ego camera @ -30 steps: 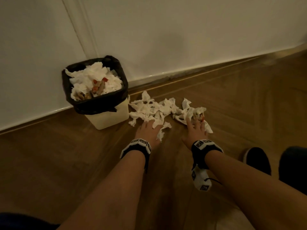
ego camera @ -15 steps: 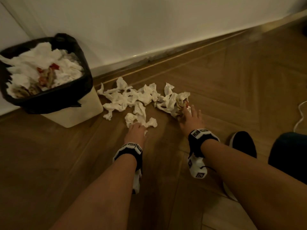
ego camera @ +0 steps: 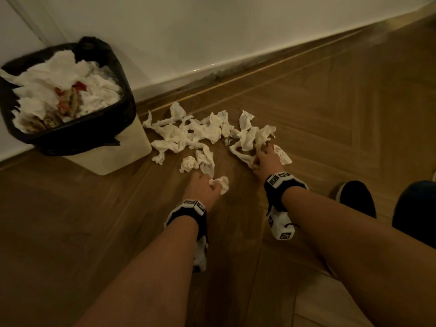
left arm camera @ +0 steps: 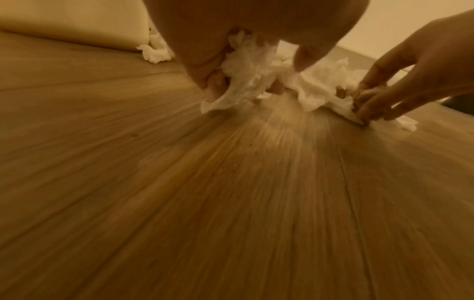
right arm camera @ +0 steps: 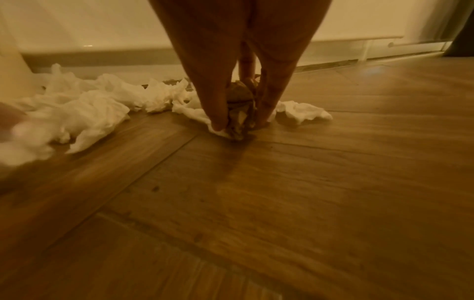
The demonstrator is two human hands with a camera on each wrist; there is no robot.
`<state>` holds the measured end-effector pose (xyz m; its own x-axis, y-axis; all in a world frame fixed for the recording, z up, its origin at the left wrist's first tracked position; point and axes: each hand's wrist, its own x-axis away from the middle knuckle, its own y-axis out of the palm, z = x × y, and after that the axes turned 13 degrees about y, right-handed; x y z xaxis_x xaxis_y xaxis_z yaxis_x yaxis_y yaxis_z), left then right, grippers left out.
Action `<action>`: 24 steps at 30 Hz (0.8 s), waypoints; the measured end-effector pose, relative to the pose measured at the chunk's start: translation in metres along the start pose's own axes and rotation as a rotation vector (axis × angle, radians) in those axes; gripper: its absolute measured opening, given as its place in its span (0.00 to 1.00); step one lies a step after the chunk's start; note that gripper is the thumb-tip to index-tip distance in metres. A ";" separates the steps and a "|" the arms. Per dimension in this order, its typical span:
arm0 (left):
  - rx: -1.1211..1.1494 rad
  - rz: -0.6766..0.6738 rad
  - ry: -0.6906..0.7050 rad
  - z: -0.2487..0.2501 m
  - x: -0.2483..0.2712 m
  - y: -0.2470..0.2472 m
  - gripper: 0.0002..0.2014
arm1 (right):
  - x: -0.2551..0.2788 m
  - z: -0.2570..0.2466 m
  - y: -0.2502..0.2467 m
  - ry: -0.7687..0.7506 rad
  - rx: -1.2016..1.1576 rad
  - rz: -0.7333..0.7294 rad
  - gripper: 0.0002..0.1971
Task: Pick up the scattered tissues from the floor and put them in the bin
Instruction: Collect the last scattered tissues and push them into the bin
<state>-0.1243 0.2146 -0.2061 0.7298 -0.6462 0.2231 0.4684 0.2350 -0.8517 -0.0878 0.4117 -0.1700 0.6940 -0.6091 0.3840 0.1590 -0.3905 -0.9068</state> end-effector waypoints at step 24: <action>0.057 0.007 -0.036 0.023 0.025 -0.047 0.15 | 0.060 0.002 -0.055 0.421 -1.148 -0.237 0.21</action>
<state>-0.1164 0.2043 -0.1498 0.7500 -0.6182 0.2353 0.4905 0.2811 -0.8249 -0.0534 0.3982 -0.0979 0.4191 -0.5319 0.7358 -0.6030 -0.7689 -0.2124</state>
